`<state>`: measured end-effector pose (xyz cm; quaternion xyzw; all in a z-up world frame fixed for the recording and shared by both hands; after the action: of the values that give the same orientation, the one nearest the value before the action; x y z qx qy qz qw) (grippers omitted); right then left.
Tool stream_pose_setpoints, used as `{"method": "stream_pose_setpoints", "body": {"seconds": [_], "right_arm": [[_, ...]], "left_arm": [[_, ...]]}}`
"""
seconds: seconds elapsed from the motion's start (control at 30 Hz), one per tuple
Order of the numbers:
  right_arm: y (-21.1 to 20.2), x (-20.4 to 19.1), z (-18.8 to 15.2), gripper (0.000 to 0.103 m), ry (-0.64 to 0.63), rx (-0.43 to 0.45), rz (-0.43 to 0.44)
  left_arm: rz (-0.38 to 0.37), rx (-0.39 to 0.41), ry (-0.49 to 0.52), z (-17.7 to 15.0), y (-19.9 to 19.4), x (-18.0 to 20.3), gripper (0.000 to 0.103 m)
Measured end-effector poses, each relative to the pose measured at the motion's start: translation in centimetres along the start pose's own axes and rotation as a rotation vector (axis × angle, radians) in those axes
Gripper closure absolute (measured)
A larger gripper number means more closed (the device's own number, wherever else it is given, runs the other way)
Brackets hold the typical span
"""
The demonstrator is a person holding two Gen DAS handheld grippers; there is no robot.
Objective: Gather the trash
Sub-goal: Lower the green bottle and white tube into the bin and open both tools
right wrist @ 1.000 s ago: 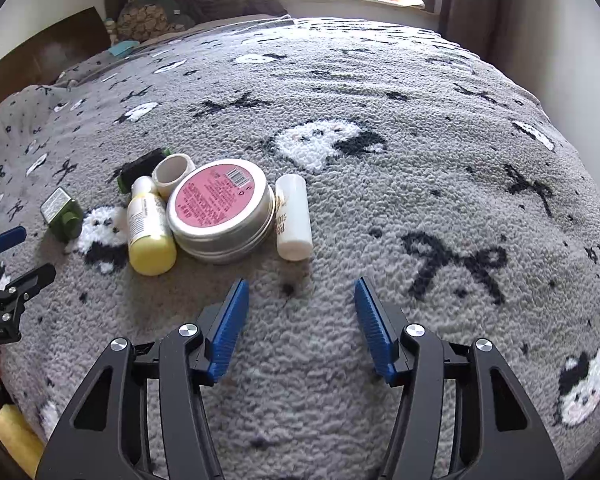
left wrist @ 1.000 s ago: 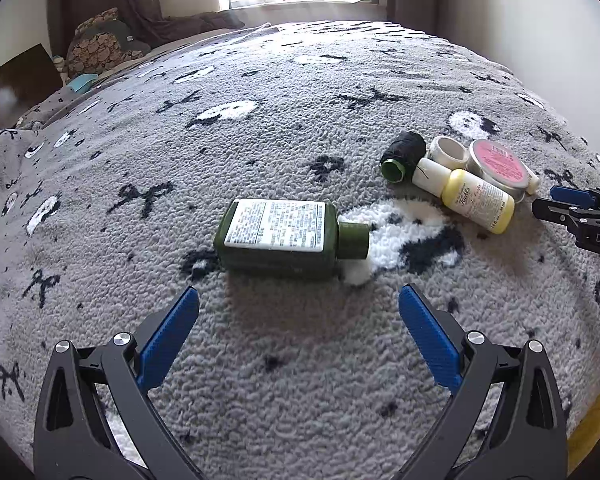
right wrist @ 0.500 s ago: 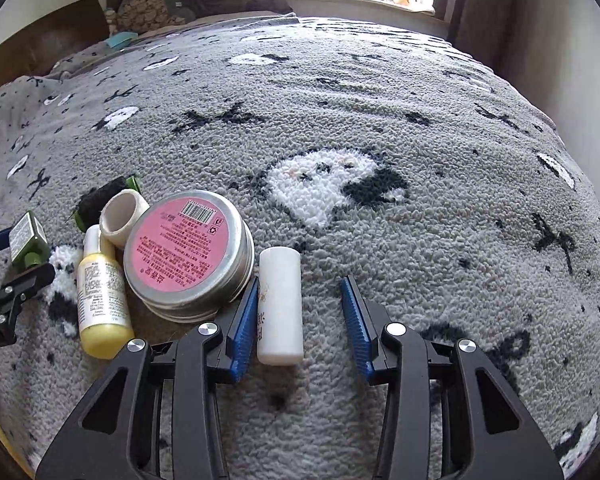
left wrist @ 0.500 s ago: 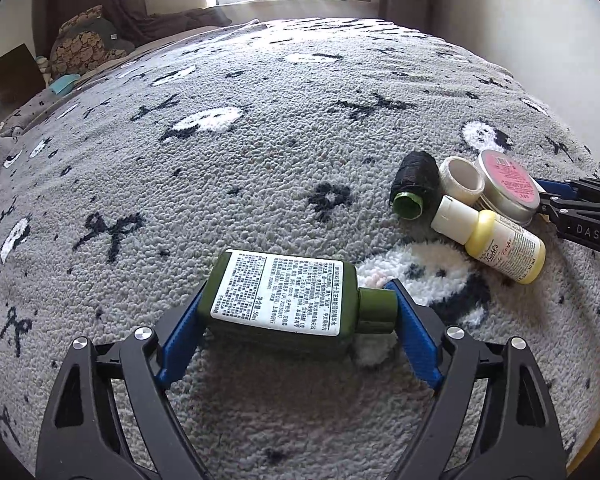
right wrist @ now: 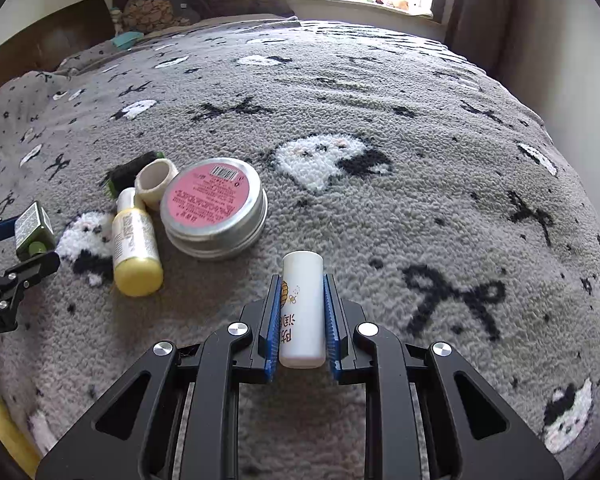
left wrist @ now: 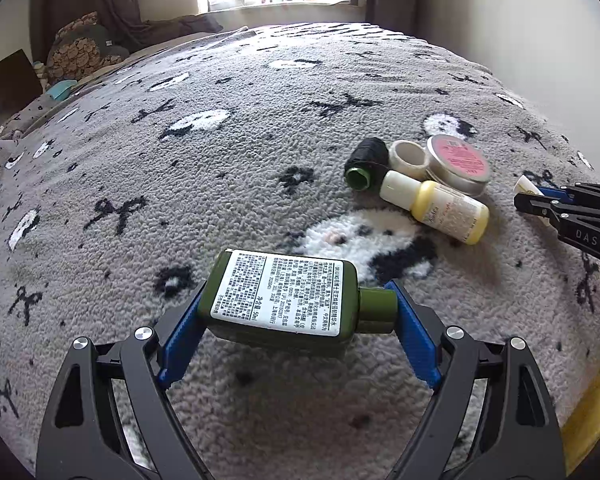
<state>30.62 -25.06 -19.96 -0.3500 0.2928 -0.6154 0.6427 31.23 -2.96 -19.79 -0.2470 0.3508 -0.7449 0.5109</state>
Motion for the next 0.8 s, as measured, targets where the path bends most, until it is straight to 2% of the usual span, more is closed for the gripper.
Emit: {"method": "stream_pose_setpoints", "body": {"seconds": [0.5,0.8], "right_arm": [[-10.8,0.1,-6.1,0.082,0.025,0.099,-0.037],[-16.3,-1.1,-10.2,0.082,0.022,0.16,0.015]], "left_arm": [[-0.006,0.107,0.003,-3.9,-10.9,6.1,0.021],[0.011,0.168,0.016,-7.8,-16.5,8.3,0.021]]}}
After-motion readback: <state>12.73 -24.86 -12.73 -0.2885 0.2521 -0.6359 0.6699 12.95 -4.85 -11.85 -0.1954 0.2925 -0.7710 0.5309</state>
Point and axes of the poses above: each gripper's, at about its wrist camera, not at the fingertips, and y roughly the way its jaws point, x to its right, z to its top, the point moved 8 cm from there along y, roughly the way its jaws point, and after that the axes turned 3 degrees about -z, right-handed, at the moved point
